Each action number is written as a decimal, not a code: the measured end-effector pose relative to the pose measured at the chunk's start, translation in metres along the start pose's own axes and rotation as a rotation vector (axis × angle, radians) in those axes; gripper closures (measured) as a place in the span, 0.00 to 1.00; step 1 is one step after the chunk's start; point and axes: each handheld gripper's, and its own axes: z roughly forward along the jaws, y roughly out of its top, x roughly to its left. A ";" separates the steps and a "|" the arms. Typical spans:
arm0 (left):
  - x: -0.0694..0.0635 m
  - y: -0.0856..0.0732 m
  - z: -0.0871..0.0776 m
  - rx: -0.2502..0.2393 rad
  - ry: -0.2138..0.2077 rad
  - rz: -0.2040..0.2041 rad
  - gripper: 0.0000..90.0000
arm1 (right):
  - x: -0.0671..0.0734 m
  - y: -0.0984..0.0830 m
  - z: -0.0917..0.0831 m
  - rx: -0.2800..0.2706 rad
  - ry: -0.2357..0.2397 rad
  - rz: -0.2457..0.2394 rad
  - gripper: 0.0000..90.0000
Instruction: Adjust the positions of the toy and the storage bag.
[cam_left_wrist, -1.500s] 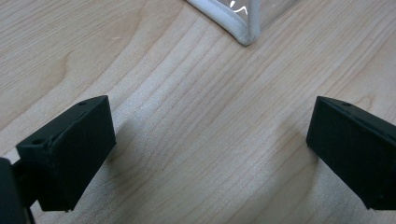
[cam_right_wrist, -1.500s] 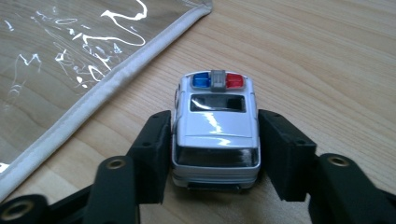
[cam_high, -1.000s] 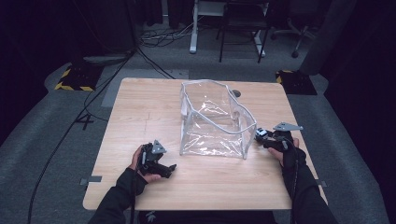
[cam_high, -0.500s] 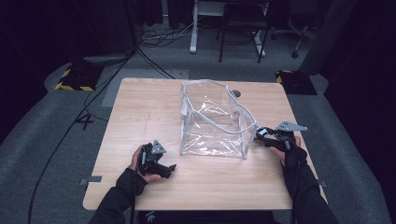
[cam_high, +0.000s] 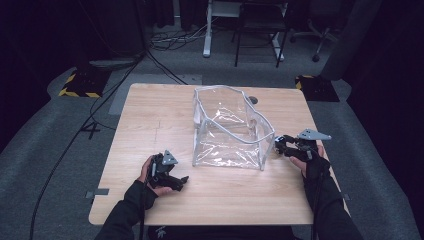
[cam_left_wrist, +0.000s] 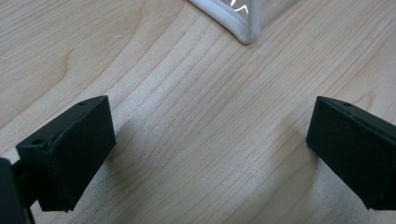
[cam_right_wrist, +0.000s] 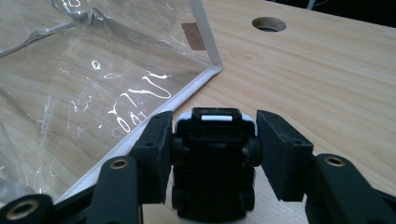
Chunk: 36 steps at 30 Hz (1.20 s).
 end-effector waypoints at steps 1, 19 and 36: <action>0.000 0.000 0.000 0.000 0.001 0.000 0.02 | 0.000 0.001 -0.001 -0.005 -0.002 0.014 0.54; 0.000 0.000 0.000 0.000 -0.001 0.002 0.02 | 0.000 0.005 -0.008 -0.032 -0.013 0.042 0.54; 0.001 -0.001 -0.002 0.004 -0.008 0.008 0.02 | -0.002 0.009 -0.011 -0.057 0.005 0.045 0.54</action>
